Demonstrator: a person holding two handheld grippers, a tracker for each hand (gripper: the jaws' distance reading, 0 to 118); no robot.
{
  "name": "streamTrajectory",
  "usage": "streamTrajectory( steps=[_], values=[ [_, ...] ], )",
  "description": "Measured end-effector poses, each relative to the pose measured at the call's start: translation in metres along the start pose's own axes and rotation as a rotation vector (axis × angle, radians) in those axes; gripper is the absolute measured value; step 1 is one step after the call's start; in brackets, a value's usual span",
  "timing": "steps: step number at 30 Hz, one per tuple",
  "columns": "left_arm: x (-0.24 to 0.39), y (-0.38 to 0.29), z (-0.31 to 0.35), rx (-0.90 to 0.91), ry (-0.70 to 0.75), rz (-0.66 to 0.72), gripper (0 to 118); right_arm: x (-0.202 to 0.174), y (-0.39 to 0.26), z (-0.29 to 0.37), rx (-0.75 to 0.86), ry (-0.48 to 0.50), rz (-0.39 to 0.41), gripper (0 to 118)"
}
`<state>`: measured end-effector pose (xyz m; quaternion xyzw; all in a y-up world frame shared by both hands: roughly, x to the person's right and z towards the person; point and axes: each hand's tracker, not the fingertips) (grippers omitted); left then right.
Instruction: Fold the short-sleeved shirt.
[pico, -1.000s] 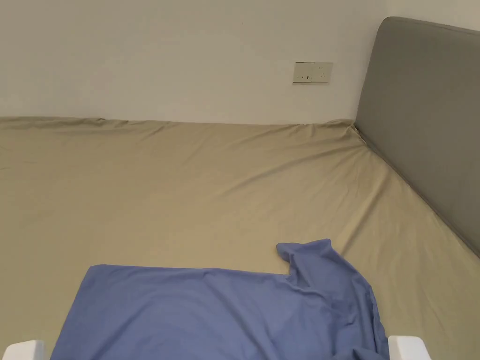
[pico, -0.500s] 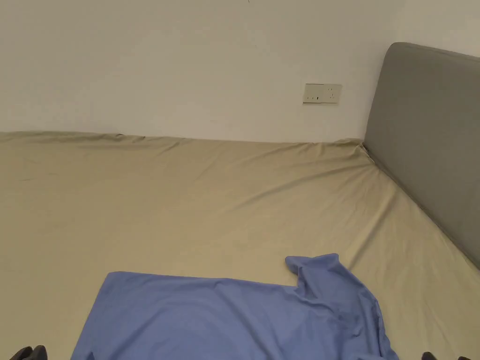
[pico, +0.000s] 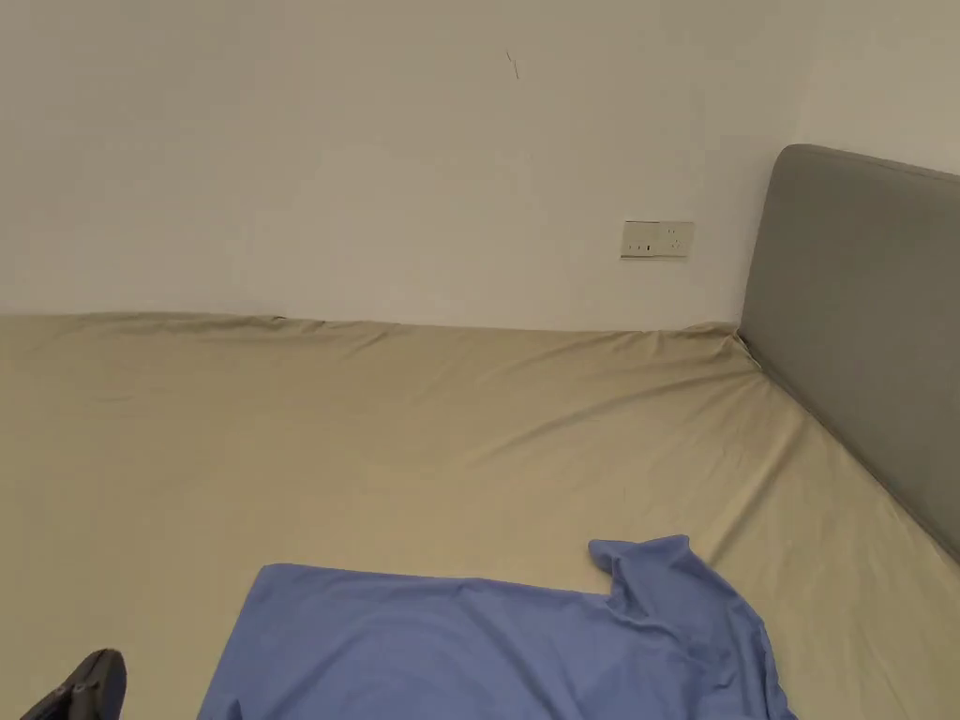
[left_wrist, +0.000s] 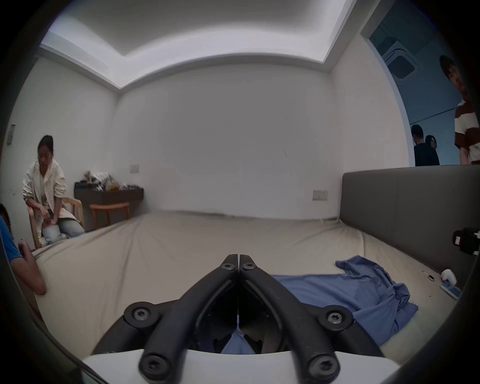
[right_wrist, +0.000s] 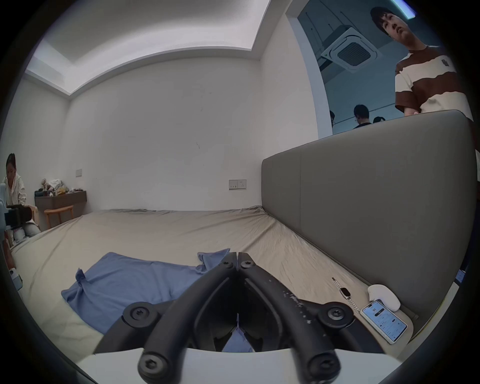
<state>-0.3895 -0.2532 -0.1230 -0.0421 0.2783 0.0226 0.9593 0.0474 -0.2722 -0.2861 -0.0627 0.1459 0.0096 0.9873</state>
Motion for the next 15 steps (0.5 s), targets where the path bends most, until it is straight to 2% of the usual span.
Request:
streamTrajectory(
  steps=[1, 2, 4, 5, 6, 7, 10, 11, 13, 15],
  values=[
    [-0.005, 0.004, -0.015, -0.064, -0.03, 0.019, 5, 0.0, 0.001, -0.001, 0.002, 0.003, -0.007, 1],
    [-0.008, 0.004, -0.033, -0.139, -0.06, 0.038, 30, 0.001, 0.002, -0.003, 0.0, 0.007, -0.012, 1],
    [-0.012, -0.002, -0.073, -0.361, -0.112, 0.038, 92, -0.001, 0.003, -0.006, -0.006, 0.011, -0.011, 1],
    [-0.019, -0.012, -0.095, -0.498, -0.133, 0.037, 115, -0.002, 0.003, -0.008, -0.011, 0.02, -0.013, 1],
    [-0.019, -0.027, -0.114, -0.62, -0.129, 0.024, 115, -0.002, 0.004, -0.009, -0.015, 0.024, -0.015, 1],
    [-0.02, -0.043, -0.125, -0.72, -0.14, 0.016, 108, -0.003, 0.003, -0.01, -0.02, 0.026, -0.014, 1],
    [-0.02, -0.078, -0.141, -0.812, -0.091, -0.025, 103, -0.005, -0.001, -0.017, -0.048, 0.038, -0.018, 1],
    [-0.021, -0.09, -0.146, -0.844, -0.077, -0.029, 92, -0.005, -0.003, -0.02, -0.062, 0.044, -0.017, 1],
    [-0.026, -0.114, -0.154, -0.935, -0.078, 0.002, 81, -0.007, -0.01, -0.029, -0.103, 0.042, -0.006, 1],
    [-0.029, -0.13, -0.157, -0.987, -0.049, 0.034, 62, -0.004, -0.02, -0.041, -0.156, 0.047, -0.005, 1]
  ],
)
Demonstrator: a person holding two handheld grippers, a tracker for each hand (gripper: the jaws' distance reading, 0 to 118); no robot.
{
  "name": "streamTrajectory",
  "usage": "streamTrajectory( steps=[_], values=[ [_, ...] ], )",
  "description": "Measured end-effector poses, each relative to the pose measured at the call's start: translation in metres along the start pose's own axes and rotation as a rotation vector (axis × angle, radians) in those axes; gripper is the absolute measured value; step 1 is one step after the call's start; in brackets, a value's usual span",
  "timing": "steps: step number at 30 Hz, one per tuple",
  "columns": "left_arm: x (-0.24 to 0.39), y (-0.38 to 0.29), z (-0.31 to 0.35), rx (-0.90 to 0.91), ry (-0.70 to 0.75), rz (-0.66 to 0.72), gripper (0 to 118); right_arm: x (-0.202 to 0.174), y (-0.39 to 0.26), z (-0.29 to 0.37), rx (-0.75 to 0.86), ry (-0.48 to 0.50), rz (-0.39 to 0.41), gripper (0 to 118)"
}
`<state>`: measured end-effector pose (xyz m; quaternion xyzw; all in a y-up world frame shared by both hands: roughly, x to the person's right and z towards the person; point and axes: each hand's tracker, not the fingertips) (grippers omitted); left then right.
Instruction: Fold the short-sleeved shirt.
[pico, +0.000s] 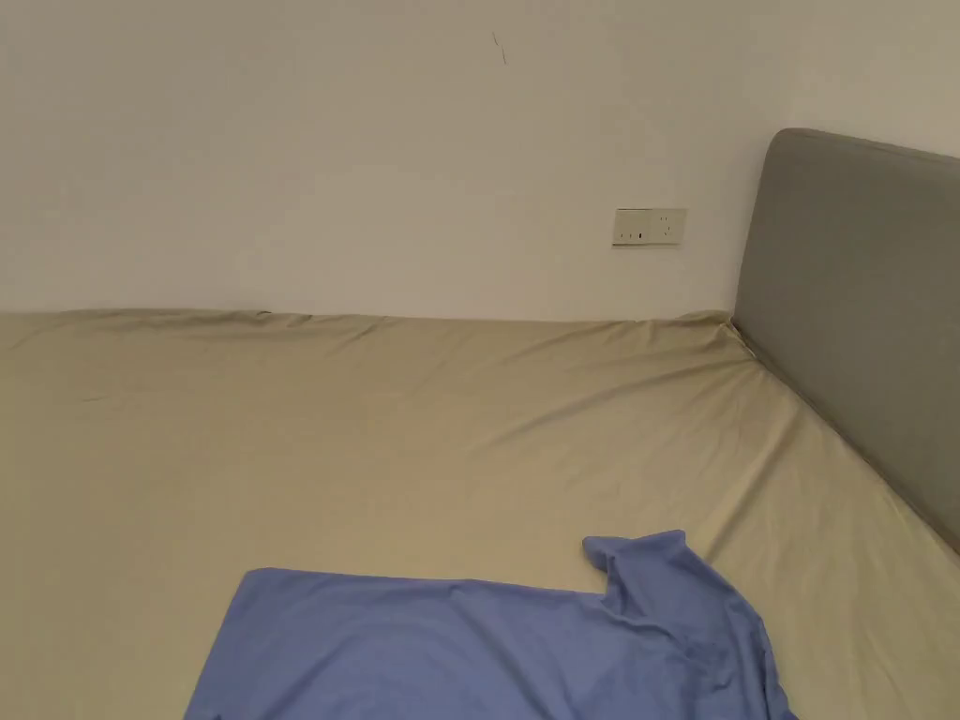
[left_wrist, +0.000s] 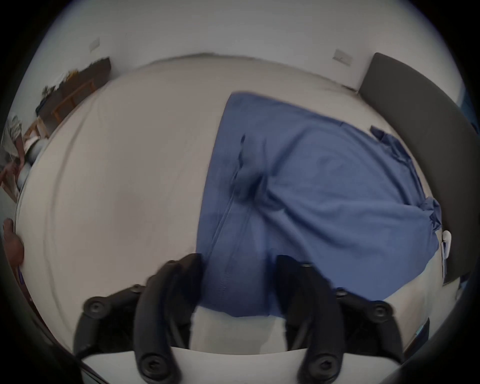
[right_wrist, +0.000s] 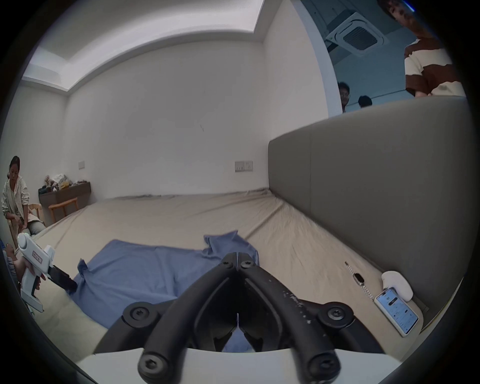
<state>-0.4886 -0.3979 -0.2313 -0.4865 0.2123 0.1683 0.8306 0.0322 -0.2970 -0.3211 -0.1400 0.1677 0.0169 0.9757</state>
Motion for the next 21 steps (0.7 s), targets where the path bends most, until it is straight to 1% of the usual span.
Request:
streamTrajectory(
  steps=[1, 2, 3, 4, 5, 6, 7, 8, 9, 11, 12, 13, 14, 15, 16, 17, 18, 19, 20, 21],
  values=[
    [0.001, -0.004, -0.002, 0.014, -0.015, 0.009, 51, 0.001, -0.004, -0.007, -0.037, -0.005, 0.009, 2],
    [0.007, -0.008, 0.013, 0.074, 0.006, 0.003, 46, 0.001, -0.007, -0.015, -0.07, -0.013, 0.017, 2],
    [0.007, -0.005, 0.018, 0.06, -0.015, 0.019, 41, 0.003, -0.011, -0.022, -0.098, -0.013, 0.019, 6],
    [0.004, -0.002, 0.02, 0.059, -0.031, 0.041, 24, 0.005, -0.014, -0.029, -0.128, -0.017, 0.02, 15],
    [0.001, 0.0, 0.022, 0.066, -0.074, 0.058, 5, 0.007, -0.017, -0.04, -0.172, -0.016, 0.021, 39],
    [0.002, -0.001, 0.028, 0.065, -0.105, 0.082, 5, 0.01, -0.019, -0.051, -0.23, -0.009, 0.024, 66],
    [0.002, 0.0, 0.031, 0.052, -0.087, 0.076, 5, 0.015, -0.023, -0.065, -0.304, -0.011, 0.036, 87],
    [0.002, -0.001, 0.035, 0.069, -0.082, 0.062, 5, 0.018, -0.028, -0.08, -0.387, -0.013, 0.052, 100],
    [0.001, -0.001, 0.037, 0.09, -0.065, 0.042, 5, 0.022, -0.033, -0.094, -0.459, 0.005, 0.054, 100],
    [0.003, -0.002, 0.04, 0.09, -0.072, 0.042, 5, 0.03, -0.045, -0.119, -0.609, 0.048, 0.048, 100],
    [0.004, -0.003, 0.04, 0.091, -0.074, 0.039, 5, 0.031, -0.052, -0.13, -0.69, 0.074, 0.041, 97],
    [0.005, -0.004, 0.04, 0.09, -0.071, 0.034, 5, 0.032, -0.061, -0.141, -0.757, 0.093, 0.051, 93],
    [-0.003, -0.003, 0.032, 0.089, -0.066, 0.027, 5, 0.03, -0.068, -0.148, -0.801, 0.092, 0.079, 81],
    [-0.003, -0.003, 0.031, 0.086, -0.065, 0.025, 5, 0.028, -0.073, -0.149, -0.813, 0.073, 0.075, 81],
    [-0.003, -0.003, 0.03, 0.082, -0.063, 0.024, 5, 0.027, -0.075, -0.152, -0.803, 0.067, 0.068, 78],
    [-0.004, -0.003, 0.029, 0.078, -0.064, 0.025, 5, 0.027, -0.068, -0.148, -0.771, 0.072, 0.062, 46],
    [-0.004, -0.003, 0.027, 0.076, -0.063, 0.026, 5, 0.026, -0.06, -0.146, -0.77, 0.067, 0.063, 7],
    [-0.005, -0.002, 0.027, 0.073, -0.063, 0.028, 5, 0.024, -0.053, -0.14, -0.756, 0.09, 0.052, 8],
    [-0.005, -0.001, 0.029, 0.07, -0.063, 0.031, 5, 0.024, -0.05, -0.139, -0.74, 0.163, 0.003, 8],
    [-0.005, 0.0, 0.032, 0.07, -0.063, 0.033, 5, 0.023, -0.044, -0.137, -0.748, 0.144, -0.008, 8]
  ],
)
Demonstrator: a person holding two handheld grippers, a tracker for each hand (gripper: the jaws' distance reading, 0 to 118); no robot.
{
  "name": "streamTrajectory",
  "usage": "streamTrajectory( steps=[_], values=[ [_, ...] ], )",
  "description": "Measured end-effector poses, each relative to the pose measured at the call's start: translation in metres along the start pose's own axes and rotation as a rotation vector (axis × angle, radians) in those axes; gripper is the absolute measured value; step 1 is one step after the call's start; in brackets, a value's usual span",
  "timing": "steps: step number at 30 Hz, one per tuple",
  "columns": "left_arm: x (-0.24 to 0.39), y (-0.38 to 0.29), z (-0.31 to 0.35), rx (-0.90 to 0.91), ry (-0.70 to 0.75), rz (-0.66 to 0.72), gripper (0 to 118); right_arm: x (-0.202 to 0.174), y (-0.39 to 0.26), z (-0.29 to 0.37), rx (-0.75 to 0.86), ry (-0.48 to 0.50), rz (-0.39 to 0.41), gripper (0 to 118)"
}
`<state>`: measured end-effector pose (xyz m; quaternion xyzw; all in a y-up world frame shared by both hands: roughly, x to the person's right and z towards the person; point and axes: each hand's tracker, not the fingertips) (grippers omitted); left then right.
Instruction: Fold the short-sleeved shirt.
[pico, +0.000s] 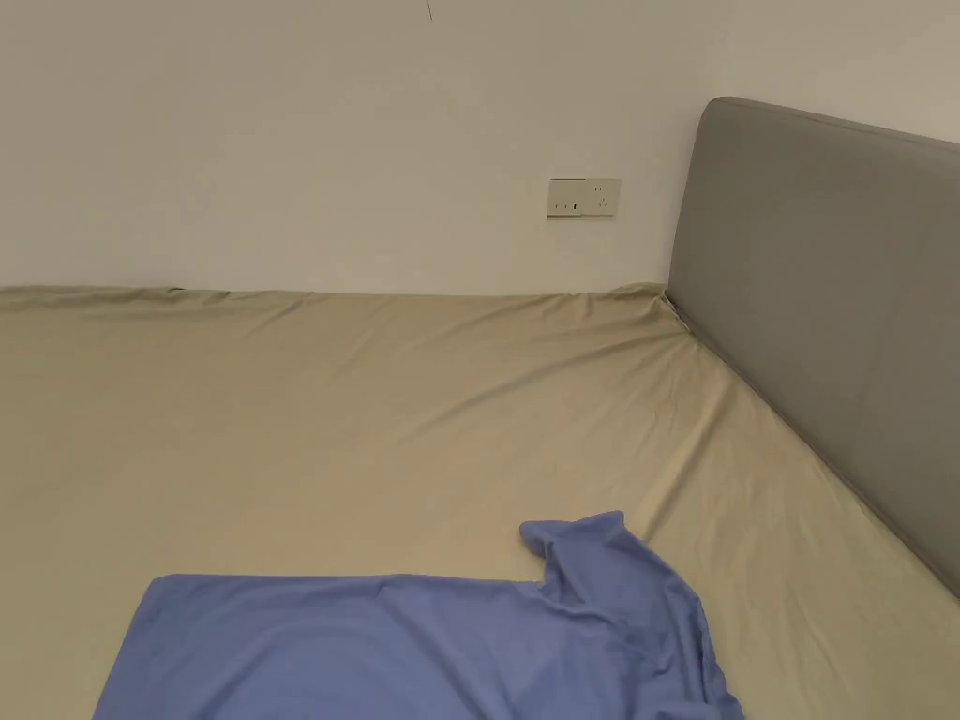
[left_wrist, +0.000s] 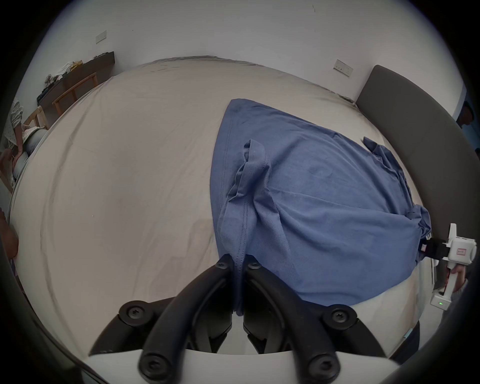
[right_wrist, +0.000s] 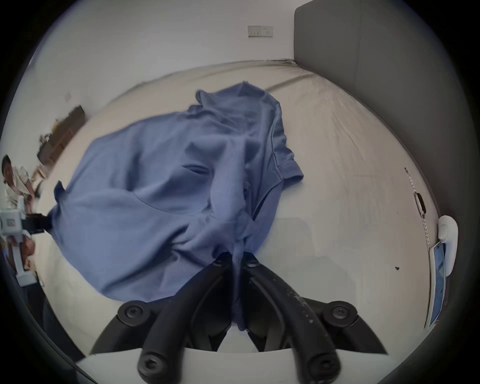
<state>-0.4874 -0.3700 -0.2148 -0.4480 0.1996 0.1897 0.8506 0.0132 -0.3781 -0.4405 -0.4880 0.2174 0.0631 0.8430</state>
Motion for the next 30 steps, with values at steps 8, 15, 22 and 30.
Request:
streamTrajectory(
  steps=[8, 15, 22, 30],
  values=[
    [0.002, 0.002, 0.075, 0.08, -0.074, 0.017, 4, 0.0, -0.004, 0.077, 0.132, 0.039, -0.034, 8],
    [-0.026, -0.049, 0.109, 0.015, -0.038, 0.039, 4, 0.022, -0.055, 0.122, 0.123, -0.002, -0.055, 8],
    [-0.039, -0.097, 0.063, -0.174, 0.009, 0.121, 4, 0.029, -0.106, 0.077, -0.08, -0.071, -0.068, 8],
    [-0.023, -0.081, 0.108, 0.09, 0.116, -0.001, 89, 0.013, -0.097, 0.114, 0.128, -0.205, 0.139, 83]
  ],
)
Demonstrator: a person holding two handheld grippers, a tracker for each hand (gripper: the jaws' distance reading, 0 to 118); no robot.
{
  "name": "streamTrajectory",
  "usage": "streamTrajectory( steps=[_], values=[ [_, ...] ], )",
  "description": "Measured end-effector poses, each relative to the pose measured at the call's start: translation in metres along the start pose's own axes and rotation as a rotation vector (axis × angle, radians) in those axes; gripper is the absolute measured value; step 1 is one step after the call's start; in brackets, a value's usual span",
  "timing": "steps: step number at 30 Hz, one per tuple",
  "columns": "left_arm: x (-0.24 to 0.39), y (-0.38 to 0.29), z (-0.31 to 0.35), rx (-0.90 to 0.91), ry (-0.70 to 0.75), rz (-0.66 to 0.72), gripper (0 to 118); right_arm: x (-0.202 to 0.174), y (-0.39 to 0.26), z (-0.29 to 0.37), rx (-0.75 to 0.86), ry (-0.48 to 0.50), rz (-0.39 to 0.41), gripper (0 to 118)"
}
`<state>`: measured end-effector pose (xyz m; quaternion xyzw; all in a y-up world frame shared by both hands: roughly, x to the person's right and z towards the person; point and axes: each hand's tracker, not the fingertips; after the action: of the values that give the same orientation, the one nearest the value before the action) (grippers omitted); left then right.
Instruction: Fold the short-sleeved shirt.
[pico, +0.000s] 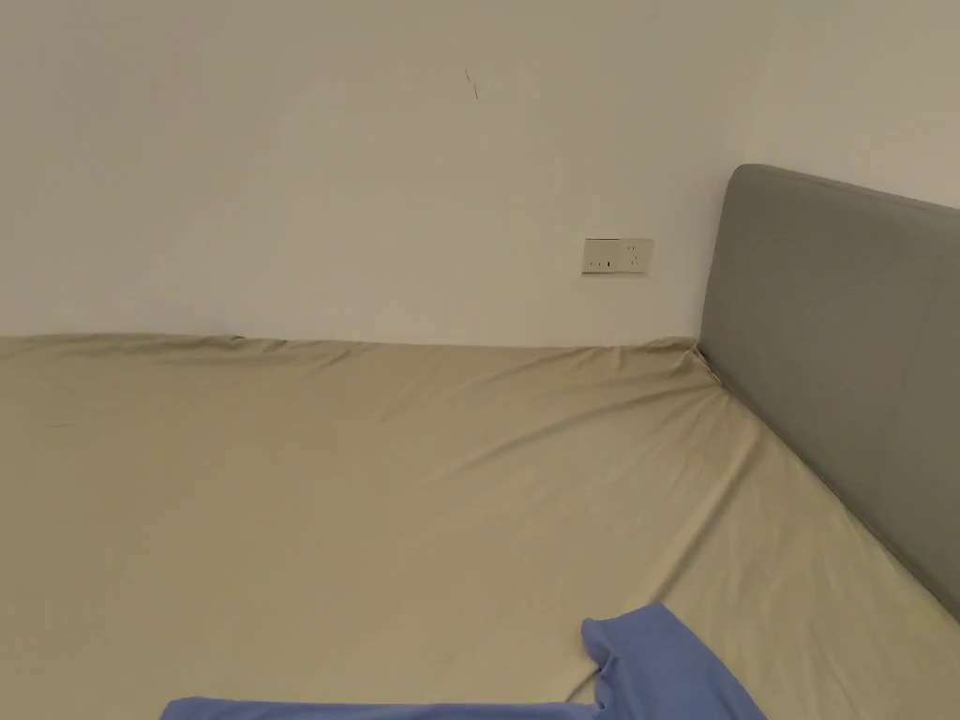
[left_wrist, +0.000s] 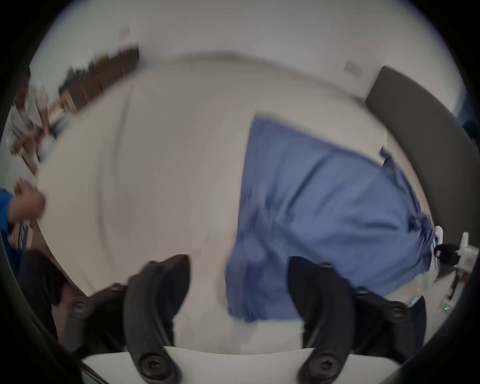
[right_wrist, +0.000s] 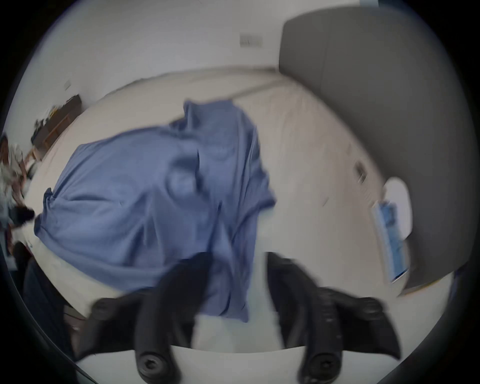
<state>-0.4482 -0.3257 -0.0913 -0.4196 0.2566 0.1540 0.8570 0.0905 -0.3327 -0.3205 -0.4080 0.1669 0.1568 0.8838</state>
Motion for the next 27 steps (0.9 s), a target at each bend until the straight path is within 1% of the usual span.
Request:
streamTrajectory(
  steps=[2, 3, 5, 6, 7, 8, 9, 10, 11, 13, 14, 16, 18, 20, 22, 24, 25, 26, 27],
  values=[
    [0.008, 0.015, 0.038, 0.245, 0.014, -0.018, 92, 0.002, 0.017, 0.033, 0.199, -0.04, 0.011, 83],
    [0.016, 0.025, 0.066, 0.361, 0.024, -0.015, 91, 0.001, 0.027, 0.049, 0.307, -0.058, -0.003, 83],
    [0.029, 0.037, 0.096, 0.542, -0.019, -0.015, 90, -0.003, 0.048, 0.079, 0.489, -0.089, -0.063, 83],
    [0.037, 0.041, 0.108, 0.621, -0.033, -0.007, 84, -0.005, 0.055, 0.091, 0.581, -0.098, -0.111, 83],
    [0.045, 0.042, 0.116, 0.699, -0.049, -0.017, 72, -0.007, 0.059, 0.1, 0.662, -0.086, -0.149, 79],
    [0.054, 0.042, 0.123, 0.783, -0.043, -0.017, 36, -0.011, 0.064, 0.108, 0.747, -0.062, -0.171, 65],
    [0.063, 0.041, 0.127, 0.848, -0.03, -0.029, 6, -0.014, 0.067, 0.113, 0.806, -0.044, -0.187, 43],
    [0.07, 0.039, 0.13, 0.912, -0.008, -0.042, 0, -0.019, 0.069, 0.117, 0.841, -0.056, -0.208, 17],
    [0.074, 0.039, 0.131, 0.945, -0.029, -0.066, 0, -0.025, 0.071, 0.119, 0.877, -0.068, -0.226, 2],
    [0.082, 0.043, 0.13, 0.936, -0.068, -0.089, 0, -0.031, 0.074, 0.119, 0.893, -0.044, -0.206, 1],
    [0.085, 0.048, 0.127, 0.93, -0.081, -0.087, 0, -0.033, 0.076, 0.118, 0.886, -0.045, -0.209, 1],
    [0.086, 0.068, 0.112, 0.88, -0.113, -0.1, 0, -0.035, 0.082, 0.111, 0.878, -0.014, -0.207, 1],
    [0.084, 0.097, 0.091, 0.792, -0.167, -0.106, 0, -0.037, 0.087, 0.102, 0.855, -0.013, -0.184, 1],
    [0.077, 0.137, 0.056, 0.643, -0.228, -0.107, 0, -0.036, 0.093, 0.093, 0.831, 0.001, -0.168, 1],
    [0.072, 0.176, 0.009, 0.437, -0.242, -0.116, 0, -0.036, 0.099, 0.083, 0.803, 0.016, -0.174, 1],
    [0.061, 0.214, -0.05, 0.185, -0.26, -0.105, 0, -0.036, 0.104, 0.073, 0.777, 0.027, -0.167, 1],
    [0.056, 0.222, -0.075, 0.143, -0.256, -0.076, 9, -0.037, 0.106, 0.067, 0.763, 0.026, -0.157, 1],
    [0.053, 0.232, -0.102, 0.061, -0.227, -0.062, 42, -0.038, 0.109, 0.062, 0.748, 0.022, -0.147, 1],
    [0.054, 0.237, -0.122, -0.014, -0.174, -0.05, 79, -0.039, 0.11, 0.056, 0.731, 0.026, -0.14, 1]
  ],
)
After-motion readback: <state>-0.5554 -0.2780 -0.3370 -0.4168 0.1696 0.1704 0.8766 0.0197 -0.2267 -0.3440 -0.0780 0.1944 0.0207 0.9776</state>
